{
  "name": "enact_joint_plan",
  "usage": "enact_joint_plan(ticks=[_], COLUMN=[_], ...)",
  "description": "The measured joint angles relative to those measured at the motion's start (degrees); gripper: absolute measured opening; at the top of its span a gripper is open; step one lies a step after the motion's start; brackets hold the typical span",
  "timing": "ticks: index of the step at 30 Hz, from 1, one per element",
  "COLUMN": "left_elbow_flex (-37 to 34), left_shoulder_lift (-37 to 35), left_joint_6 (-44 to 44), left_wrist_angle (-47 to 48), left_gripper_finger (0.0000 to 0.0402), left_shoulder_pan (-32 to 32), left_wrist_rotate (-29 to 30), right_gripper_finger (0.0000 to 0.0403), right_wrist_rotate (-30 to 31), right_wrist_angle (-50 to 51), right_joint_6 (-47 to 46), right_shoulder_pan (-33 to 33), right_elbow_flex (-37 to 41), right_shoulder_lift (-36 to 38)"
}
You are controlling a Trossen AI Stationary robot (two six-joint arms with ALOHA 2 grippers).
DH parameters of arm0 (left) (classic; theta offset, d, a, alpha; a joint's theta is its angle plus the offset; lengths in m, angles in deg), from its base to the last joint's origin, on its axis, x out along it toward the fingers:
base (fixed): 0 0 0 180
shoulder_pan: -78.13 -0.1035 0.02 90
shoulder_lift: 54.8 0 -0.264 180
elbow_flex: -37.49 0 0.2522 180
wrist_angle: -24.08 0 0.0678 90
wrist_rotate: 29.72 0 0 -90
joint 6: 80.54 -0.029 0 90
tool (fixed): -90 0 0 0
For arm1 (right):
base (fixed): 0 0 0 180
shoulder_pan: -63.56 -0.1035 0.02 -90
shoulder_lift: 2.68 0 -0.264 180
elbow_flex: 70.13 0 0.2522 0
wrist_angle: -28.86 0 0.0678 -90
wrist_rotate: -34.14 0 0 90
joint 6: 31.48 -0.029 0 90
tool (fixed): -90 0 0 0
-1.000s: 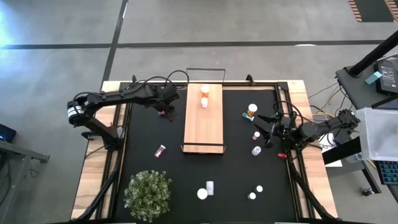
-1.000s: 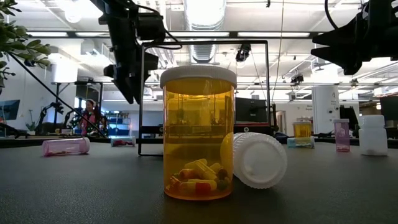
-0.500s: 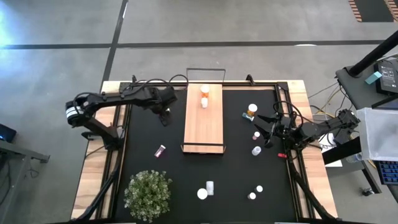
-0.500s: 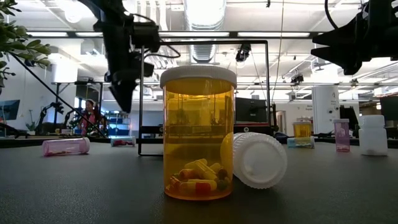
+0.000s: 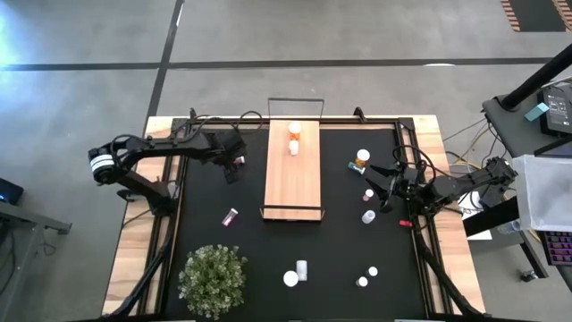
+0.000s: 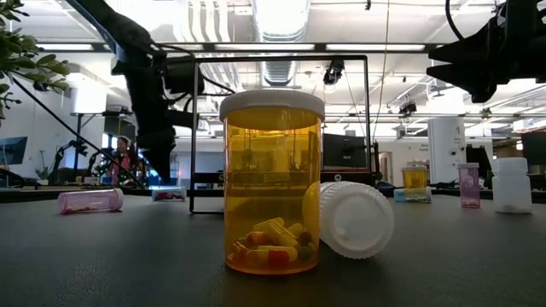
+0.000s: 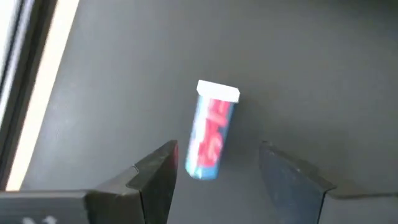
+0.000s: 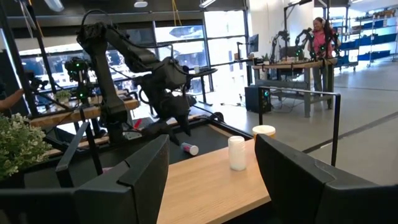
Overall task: Pick and place medicine bottles onto shelf by color
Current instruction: Put the top left blue pill bottle on the shelf
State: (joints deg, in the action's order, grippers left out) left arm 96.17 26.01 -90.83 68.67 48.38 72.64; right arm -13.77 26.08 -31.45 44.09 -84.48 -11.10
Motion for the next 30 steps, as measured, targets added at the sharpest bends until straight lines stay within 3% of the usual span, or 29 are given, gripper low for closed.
enact_joint_plan(ticks=[19, 23, 30], left_elbow_flex=[-10.25, -11.47, -12.23], left_shoulder_lift=[0.02, 0.02, -0.02], left_joint_6=[-1.11, -1.04, -0.6], left_wrist_angle=[-16.74, -17.31, -17.8], left_gripper_finger=[0.0201, 0.0172, 0.0086], left_shoulder_pan=[-2.23, -2.23, -2.17], left_wrist_rotate=[0.0, 0.0, -0.46], right_gripper_finger=[0.0228, 0.0228, 0.0228], right_wrist_rotate=[-0.01, -0.02, -0.01], right_wrist_angle=[0.0, 0.0, 0.0], right_joint_6=[0.0, 0.0, 0.0], right_shoulder_pan=[0.0, 0.0, 0.0], right_elbow_flex=[-0.02, -0.02, 0.0], right_shoulder_lift=[0.0, 0.0, 0.0])
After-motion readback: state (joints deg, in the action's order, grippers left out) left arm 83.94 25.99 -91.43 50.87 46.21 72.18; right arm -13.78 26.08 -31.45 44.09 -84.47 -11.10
